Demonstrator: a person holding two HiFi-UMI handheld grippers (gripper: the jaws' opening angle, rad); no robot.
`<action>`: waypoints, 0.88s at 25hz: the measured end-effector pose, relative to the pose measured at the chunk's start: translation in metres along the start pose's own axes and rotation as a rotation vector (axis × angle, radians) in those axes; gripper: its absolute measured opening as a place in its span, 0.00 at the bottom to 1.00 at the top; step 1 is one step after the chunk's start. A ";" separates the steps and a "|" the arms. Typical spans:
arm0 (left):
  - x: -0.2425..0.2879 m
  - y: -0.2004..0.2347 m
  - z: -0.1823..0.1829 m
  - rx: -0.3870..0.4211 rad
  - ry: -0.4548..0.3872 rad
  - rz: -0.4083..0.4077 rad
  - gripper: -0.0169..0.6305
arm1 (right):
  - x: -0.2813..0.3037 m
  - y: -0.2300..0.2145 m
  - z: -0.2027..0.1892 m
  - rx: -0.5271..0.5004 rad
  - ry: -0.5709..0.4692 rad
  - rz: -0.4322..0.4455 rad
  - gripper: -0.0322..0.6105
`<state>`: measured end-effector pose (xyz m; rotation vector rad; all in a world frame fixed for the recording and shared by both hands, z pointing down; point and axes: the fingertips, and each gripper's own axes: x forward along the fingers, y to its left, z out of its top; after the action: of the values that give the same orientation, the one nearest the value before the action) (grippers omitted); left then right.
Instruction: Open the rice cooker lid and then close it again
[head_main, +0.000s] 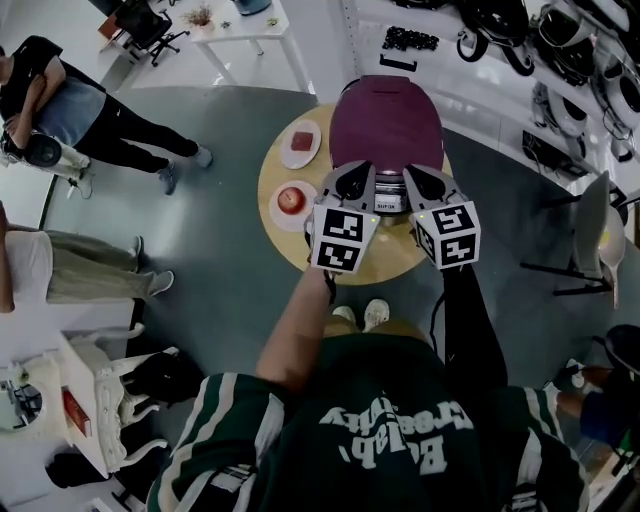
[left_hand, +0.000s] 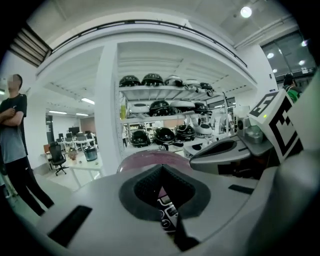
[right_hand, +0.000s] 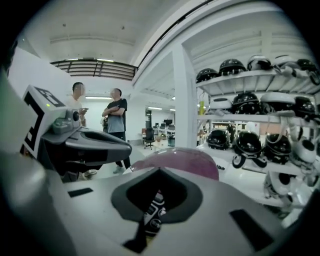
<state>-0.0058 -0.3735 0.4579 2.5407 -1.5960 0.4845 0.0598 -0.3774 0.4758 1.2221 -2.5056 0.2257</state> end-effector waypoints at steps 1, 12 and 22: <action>0.004 -0.002 -0.006 -0.001 0.022 -0.011 0.02 | 0.004 0.000 -0.006 0.005 0.026 0.008 0.05; 0.032 -0.013 -0.066 -0.018 0.221 -0.059 0.02 | 0.026 0.002 -0.047 0.021 0.180 0.053 0.05; 0.034 -0.011 -0.073 -0.060 0.260 -0.038 0.02 | 0.028 0.006 -0.050 0.014 0.214 0.038 0.05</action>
<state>0.0021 -0.3792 0.5384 2.3461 -1.4450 0.7175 0.0512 -0.3795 0.5328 1.0939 -2.3472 0.3642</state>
